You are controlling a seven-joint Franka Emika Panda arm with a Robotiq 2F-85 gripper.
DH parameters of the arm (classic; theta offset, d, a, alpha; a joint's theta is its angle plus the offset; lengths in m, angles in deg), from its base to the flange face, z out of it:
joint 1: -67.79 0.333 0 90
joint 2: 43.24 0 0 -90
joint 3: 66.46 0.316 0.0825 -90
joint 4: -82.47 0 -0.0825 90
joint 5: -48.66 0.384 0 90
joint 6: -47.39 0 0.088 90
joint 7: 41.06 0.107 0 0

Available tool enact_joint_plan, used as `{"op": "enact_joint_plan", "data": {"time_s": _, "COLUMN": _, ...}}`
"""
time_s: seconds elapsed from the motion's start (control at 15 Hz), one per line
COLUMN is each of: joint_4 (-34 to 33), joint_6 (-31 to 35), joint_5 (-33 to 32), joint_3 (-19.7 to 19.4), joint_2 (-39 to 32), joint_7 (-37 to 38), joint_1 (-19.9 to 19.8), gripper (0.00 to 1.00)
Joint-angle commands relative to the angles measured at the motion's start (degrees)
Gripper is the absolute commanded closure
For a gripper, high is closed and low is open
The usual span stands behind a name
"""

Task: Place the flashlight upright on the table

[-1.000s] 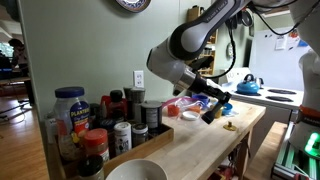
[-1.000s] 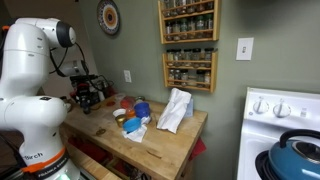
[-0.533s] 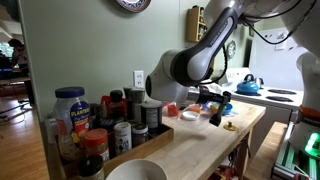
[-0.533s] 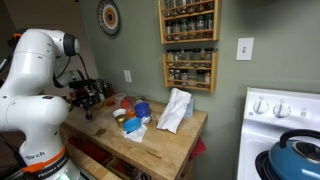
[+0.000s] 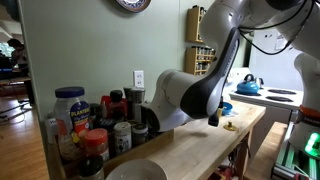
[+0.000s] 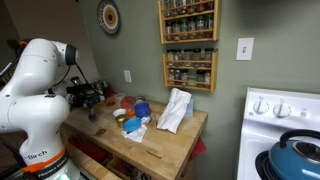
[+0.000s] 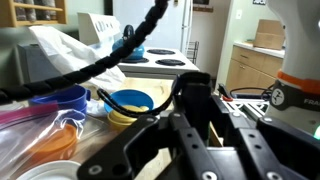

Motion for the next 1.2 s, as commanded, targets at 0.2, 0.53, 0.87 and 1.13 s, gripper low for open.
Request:
{"op": "enact_joint_plan", "data": {"time_s": 0.2, "joint_4": -0.51, "joint_6": -2.32, "joint_5": -10.92, "joint_3": 2.72, "joint_2": -3.53, "joint_7": -9.14, "joint_1": 0.96, "gripper": 0.92}}
{"op": "enact_joint_plan", "data": {"time_s": 0.53, "joint_4": -1.9, "joint_6": -4.28, "joint_5": -10.77, "joint_3": 0.2, "joint_2": -5.65, "joint_7": -7.81, "joint_1": 3.43, "gripper": 0.92}}
{"op": "enact_joint_plan", "data": {"time_s": 0.87, "joint_4": -2.63, "joint_6": -2.06, "joint_5": -6.74, "joint_3": -6.64, "joint_2": -6.17, "joint_7": -5.2, "joint_1": 7.94, "gripper": 0.92}}
{"op": "enact_joint_plan", "data": {"time_s": 1.13, "joint_4": -4.0, "joint_6": -0.95, "joint_5": -3.72, "joint_3": -4.74, "joint_2": -6.81, "joint_7": -3.01, "joint_1": 5.99, "gripper": 0.92}}
